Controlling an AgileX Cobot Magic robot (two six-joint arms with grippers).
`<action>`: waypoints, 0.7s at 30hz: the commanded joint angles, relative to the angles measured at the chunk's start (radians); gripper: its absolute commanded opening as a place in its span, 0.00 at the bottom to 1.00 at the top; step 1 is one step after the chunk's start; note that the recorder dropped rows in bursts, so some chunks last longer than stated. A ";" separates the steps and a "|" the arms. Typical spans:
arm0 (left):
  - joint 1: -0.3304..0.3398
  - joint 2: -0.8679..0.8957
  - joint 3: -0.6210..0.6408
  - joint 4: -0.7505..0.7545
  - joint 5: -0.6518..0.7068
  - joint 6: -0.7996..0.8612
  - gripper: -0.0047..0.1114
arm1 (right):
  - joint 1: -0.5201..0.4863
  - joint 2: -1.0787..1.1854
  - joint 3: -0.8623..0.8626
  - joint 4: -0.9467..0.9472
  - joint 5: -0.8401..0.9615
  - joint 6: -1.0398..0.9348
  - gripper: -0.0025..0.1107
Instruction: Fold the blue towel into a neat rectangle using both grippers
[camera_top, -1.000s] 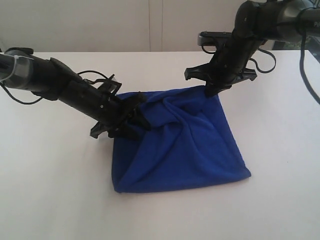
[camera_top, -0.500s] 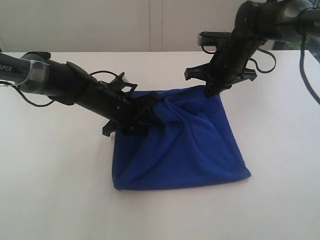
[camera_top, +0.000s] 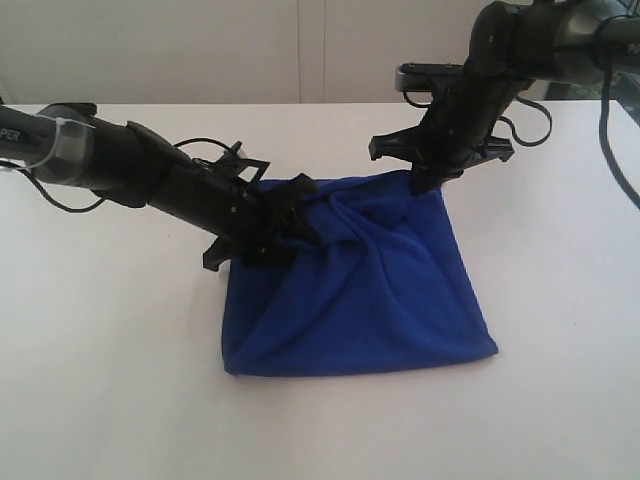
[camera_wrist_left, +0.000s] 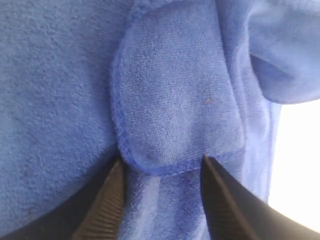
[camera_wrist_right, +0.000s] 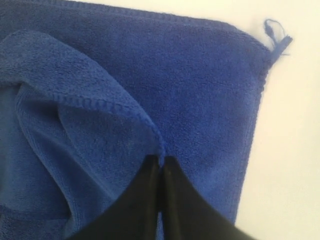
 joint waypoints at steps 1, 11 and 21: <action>0.022 -0.012 -0.003 -0.032 0.022 -0.002 0.49 | -0.005 -0.011 0.002 0.001 -0.004 -0.001 0.02; 0.028 0.012 -0.003 -0.085 0.030 -0.002 0.49 | -0.005 -0.011 0.002 0.000 -0.004 -0.001 0.02; 0.028 0.016 -0.003 -0.108 0.033 -0.004 0.28 | -0.005 -0.011 0.002 0.000 -0.006 -0.001 0.02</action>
